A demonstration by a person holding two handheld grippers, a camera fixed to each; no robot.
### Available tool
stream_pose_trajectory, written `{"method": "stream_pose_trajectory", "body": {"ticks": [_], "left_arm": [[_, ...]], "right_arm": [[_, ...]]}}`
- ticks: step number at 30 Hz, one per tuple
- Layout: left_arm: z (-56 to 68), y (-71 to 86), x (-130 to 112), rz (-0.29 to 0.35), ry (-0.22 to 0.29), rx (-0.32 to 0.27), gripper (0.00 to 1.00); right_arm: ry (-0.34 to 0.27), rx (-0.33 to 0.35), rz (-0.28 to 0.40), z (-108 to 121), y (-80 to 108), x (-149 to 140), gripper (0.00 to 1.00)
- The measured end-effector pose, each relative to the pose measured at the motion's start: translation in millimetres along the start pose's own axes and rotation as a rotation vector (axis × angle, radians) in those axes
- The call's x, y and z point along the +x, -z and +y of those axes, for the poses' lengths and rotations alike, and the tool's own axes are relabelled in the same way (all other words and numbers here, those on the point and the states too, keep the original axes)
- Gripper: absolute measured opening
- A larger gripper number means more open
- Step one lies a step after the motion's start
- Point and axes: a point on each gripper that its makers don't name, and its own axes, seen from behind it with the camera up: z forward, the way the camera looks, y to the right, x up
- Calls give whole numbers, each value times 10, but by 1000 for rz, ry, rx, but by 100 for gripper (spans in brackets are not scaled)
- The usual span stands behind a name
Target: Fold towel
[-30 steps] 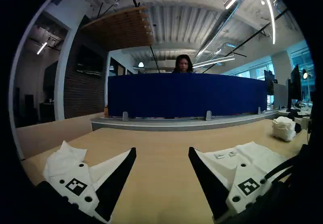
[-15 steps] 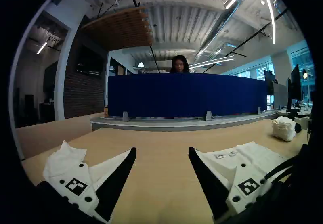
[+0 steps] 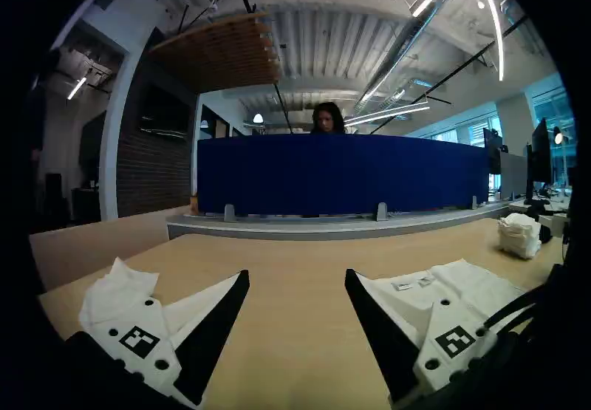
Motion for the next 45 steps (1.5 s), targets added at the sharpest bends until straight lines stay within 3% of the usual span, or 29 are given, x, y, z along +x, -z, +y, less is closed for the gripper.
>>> {"method": "stream_pose_trajectory", "body": {"ticks": [45], "left_arm": [[27,-10,4,-1,-1,-18,96]], "right_arm": [[0,3,0,-13,-4,-2,100]]}}
